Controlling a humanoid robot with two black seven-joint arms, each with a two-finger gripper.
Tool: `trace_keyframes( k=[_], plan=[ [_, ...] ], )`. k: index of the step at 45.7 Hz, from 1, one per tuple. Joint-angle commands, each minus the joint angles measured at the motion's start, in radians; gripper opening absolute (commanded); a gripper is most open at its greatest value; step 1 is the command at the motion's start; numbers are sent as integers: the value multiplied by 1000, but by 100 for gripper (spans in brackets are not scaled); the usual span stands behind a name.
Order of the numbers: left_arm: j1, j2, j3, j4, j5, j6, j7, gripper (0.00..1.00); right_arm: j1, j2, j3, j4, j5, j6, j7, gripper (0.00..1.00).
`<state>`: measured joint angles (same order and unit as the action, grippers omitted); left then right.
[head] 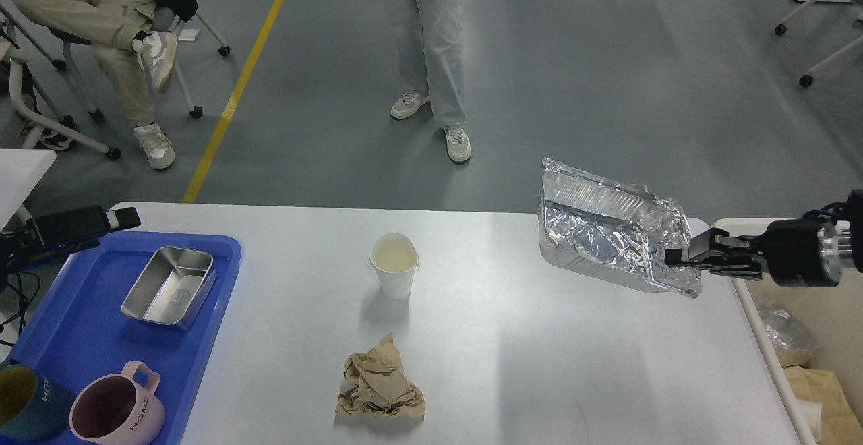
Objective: Tidy desktop
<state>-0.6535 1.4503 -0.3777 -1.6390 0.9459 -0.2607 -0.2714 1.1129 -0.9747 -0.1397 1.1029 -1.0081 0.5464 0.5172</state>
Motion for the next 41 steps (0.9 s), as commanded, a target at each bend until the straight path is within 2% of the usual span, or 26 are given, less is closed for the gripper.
trace_keyframes(
  k=[1, 11, 18, 22, 26, 34, 37, 41],
  plan=[
    [-3, -42, -1, 1, 16, 11, 1, 96, 1, 2, 0, 0, 0, -2, 0, 0],
    [0, -148, 68, 16, 4, -40, 0, 96, 1, -1, 0, 0, 2, -3, -2, 0],
    [0, -192, 137, 16, 7, -49, -11, 94, -7, 1, 0, 0, 2, -17, -2, 0],
    [-8, -223, 181, 24, 33, -40, 0, 94, -7, 2, 0, 0, 2, -23, -2, 0],
    [-12, -251, 203, 41, 117, -31, 24, 95, -10, 2, 0, 0, 2, -29, -3, 0],
    [-15, -323, 233, 71, 241, -14, 121, 95, -15, 2, -1, -1, 3, -42, -3, 0],
    [-29, -360, 255, 96, 241, -2, 142, 95, -19, 4, 0, -1, 5, -45, -3, 0],
    [-46, -425, 286, 143, 241, 12, 147, 95, -27, 4, 0, -1, 5, -49, -3, 0]
  ],
)
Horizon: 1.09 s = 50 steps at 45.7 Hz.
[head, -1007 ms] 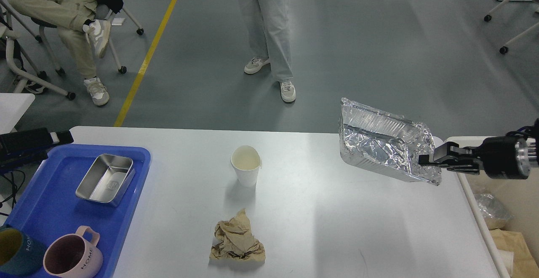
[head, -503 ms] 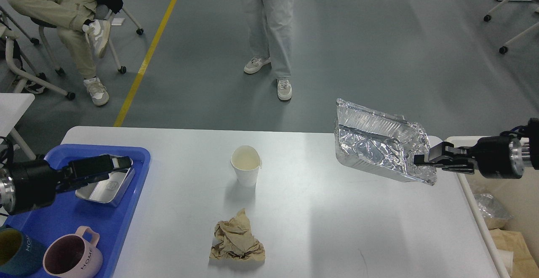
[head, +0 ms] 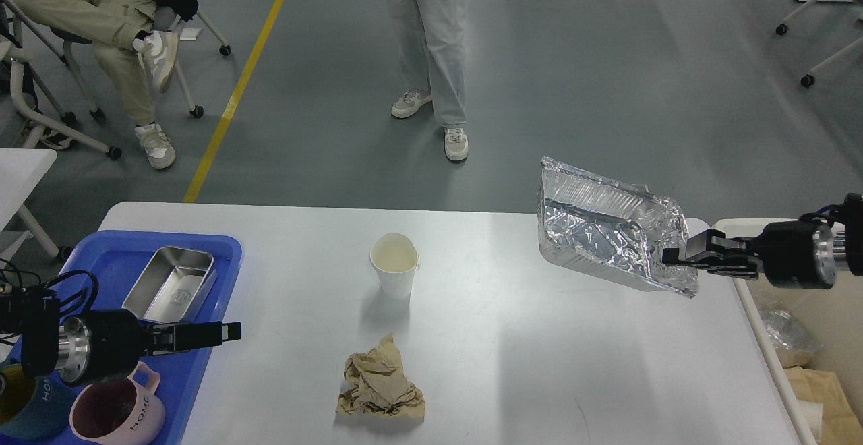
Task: Tidy desktop
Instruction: 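Reach the left gripper to the white paper cup and grasp it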
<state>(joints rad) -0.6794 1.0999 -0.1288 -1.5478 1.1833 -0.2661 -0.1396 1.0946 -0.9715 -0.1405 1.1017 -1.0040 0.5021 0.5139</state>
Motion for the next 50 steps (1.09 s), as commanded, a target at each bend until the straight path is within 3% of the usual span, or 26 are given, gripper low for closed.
trace_keyframes(
  k=[1, 12, 23, 39, 50],
  plan=[
    [-23, -95, 41, 60, 4, 19, 15, 95, -9, 1, 1, 0, 2, -8, 0, 0],
    [-38, -388, 71, 204, 2, 67, 14, 95, -9, -3, 1, 3, 4, -20, 0, 0],
    [-107, -430, 84, 215, -17, 123, 12, 95, -18, -3, -1, 1, 4, -22, 0, 0],
    [-190, -520, 86, 382, -128, 252, 14, 94, -21, 22, -1, 0, 5, -23, -2, 0],
    [-216, -658, 120, 532, -163, 272, 25, 93, -22, 25, -1, 0, 5, -23, -2, 0]
  ],
)
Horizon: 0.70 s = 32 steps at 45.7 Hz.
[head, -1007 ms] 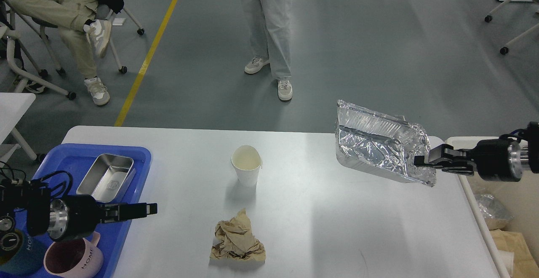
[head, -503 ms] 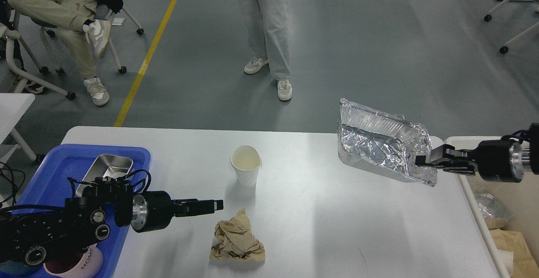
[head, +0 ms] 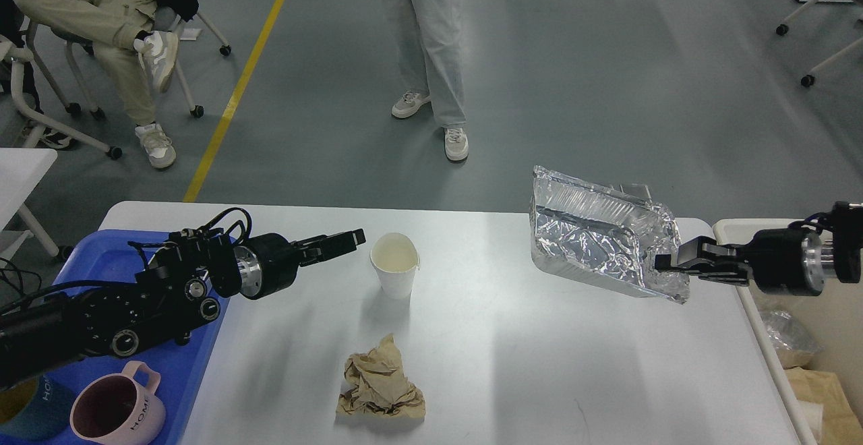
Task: Tidy desktop
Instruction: 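Reach the left gripper to the white paper cup and grasp it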
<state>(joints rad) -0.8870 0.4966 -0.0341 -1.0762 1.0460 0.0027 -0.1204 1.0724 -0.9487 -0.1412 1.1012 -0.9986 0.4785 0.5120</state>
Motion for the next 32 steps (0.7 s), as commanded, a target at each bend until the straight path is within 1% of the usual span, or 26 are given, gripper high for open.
trace_keyframes(
  k=[1, 7, 14, 19, 22, 26, 32],
  plan=[
    [-13, -65, 31, 71, -32, 3, 5, 93, 0, 2, -1, 0, 0, 0, 0, 0],
    [-30, -118, 65, 122, -70, 5, 5, 93, 0, 4, 0, 0, -2, 0, 0, 0],
    [-47, -165, 69, 167, -104, 3, 4, 92, -2, 13, -1, 0, -2, 0, 0, 0],
    [-69, -191, 106, 186, -106, 3, 5, 88, -2, 13, -1, -1, -2, 0, 0, 0],
    [-76, -207, 126, 196, -113, 3, 5, 84, -2, 13, -3, -1, -2, 2, 0, 0],
    [-78, -208, 131, 208, -136, 5, 5, 81, -3, 15, -3, -4, -2, 0, 0, 0],
    [-78, -208, 134, 211, -142, 3, 5, 79, -8, 13, -1, -4, -2, 2, 0, 0]
  ],
)
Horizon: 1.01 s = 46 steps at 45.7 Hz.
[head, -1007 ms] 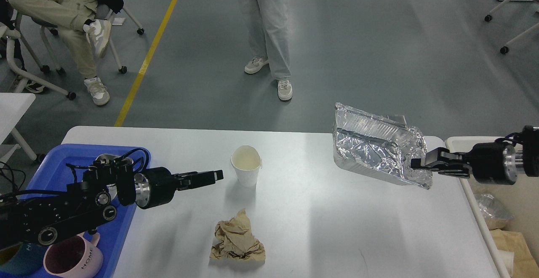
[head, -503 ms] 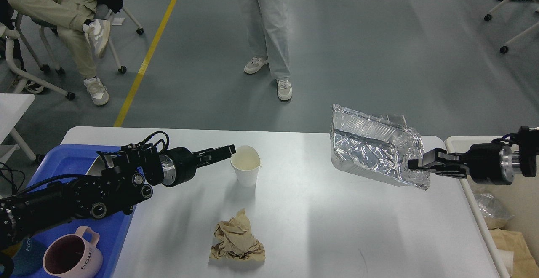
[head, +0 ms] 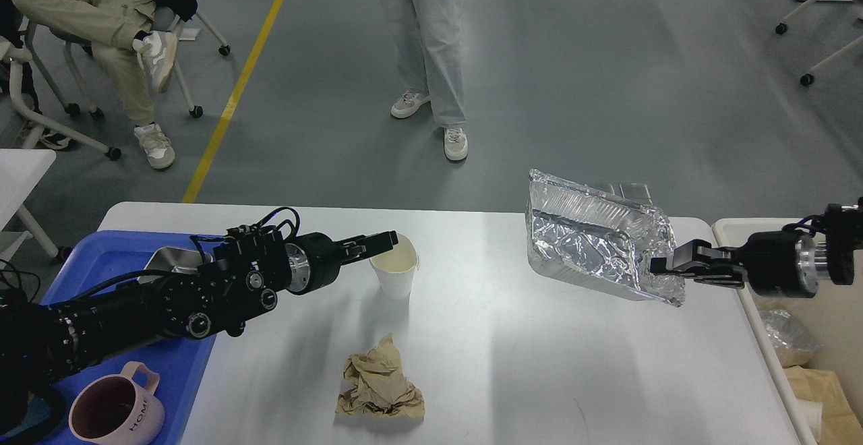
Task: Tidy desktop
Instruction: 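Reach the left gripper to the white paper cup and grasp it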
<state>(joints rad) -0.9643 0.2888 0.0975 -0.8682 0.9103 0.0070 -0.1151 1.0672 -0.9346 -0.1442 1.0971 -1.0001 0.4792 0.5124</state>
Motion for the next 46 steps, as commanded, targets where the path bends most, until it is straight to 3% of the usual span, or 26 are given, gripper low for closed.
trace_keyframes(
  k=[1, 11, 39, 46],
  plan=[
    [-2, 1, 2, 3, -5, -1, 0, 79, -3, -1, 2, 0, 0, -1, 0, 0],
    [-4, 12, 4, 5, -7, -1, 0, 77, -3, -1, 0, 0, 0, -1, 0, 0],
    [22, -5, 21, 84, -8, -9, -1, 57, -1, -3, 2, 0, 0, -1, 0, 0],
    [29, -62, 21, 121, -8, -10, -3, 56, -1, -1, 2, 0, 0, -1, 0, 0]
  ],
)
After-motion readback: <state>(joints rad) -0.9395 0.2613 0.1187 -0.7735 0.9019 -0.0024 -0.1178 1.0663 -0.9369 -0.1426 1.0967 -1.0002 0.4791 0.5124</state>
